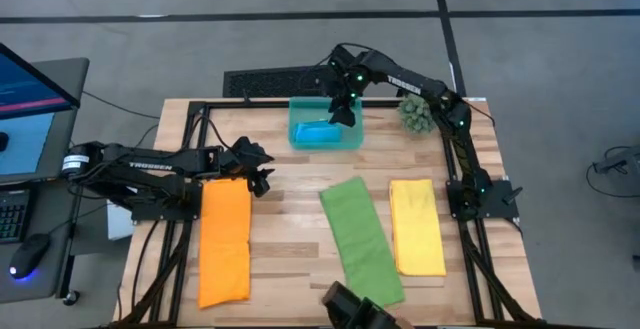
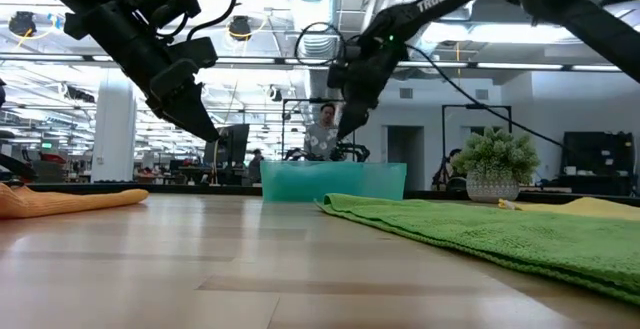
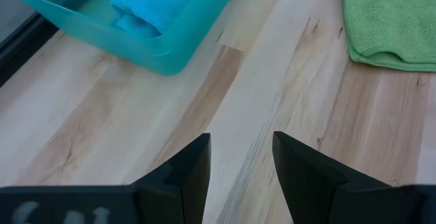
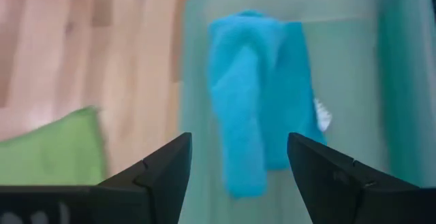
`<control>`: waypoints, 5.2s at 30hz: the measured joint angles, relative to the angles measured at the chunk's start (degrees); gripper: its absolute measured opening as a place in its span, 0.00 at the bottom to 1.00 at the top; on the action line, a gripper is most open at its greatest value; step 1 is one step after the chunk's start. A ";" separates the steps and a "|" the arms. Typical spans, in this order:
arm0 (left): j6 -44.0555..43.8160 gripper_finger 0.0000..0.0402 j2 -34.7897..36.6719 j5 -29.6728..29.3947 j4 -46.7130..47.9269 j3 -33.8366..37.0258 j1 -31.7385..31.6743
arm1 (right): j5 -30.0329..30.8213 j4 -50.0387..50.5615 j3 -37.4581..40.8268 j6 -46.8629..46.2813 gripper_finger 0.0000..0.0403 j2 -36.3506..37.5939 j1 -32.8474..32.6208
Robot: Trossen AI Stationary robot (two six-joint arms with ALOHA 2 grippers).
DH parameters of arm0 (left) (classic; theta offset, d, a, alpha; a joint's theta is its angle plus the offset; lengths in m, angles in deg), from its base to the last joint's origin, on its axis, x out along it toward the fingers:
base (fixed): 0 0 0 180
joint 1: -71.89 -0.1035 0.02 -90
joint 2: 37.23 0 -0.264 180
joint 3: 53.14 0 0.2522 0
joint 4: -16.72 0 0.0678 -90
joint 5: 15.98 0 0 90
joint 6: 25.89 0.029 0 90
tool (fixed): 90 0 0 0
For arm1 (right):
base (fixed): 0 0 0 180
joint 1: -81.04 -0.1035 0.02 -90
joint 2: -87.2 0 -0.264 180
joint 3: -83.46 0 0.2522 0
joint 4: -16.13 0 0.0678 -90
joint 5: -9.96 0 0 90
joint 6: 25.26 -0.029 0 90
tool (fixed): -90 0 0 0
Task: Roll microfiber towels into tight, uniform cylinder then place into a basket
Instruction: Roll the green towel
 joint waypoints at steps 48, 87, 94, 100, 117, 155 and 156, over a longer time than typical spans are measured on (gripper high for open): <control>0.46 0.38 -5.35 5.88 -28.61 0.00 10.19 | 21.68 -27.29 56.18 -51.14 0.66 44.67 -41.64; 0.80 0.38 -49.83 10.97 -18.59 -31.98 16.29 | 41.07 -42.65 59.34 -70.49 0.66 34.29 -66.74; 0.43 0.38 -49.83 11.20 -15.46 -31.93 15.44 | 42.55 -42.65 59.34 -70.51 0.66 34.29 -66.22; 2.61 0.38 -51.14 13.03 -13.37 -32.15 12.85 | 42.55 -42.65 59.34 -70.51 0.66 34.29 -65.47; 11.42 0.38 -49.58 9.18 0.71 -32.39 6.93 | 44.10 -42.83 59.34 -70.49 0.66 34.31 -60.29; 0.45 0.38 -53.38 5.76 -18.70 -32.46 27.85 | 45.36 -38.12 59.35 -70.88 0.66 34.31 -59.79; 0.14 0.38 -53.28 5.77 -17.71 -32.50 27.85 | 45.36 -38.36 59.34 -70.59 0.66 34.31 -59.51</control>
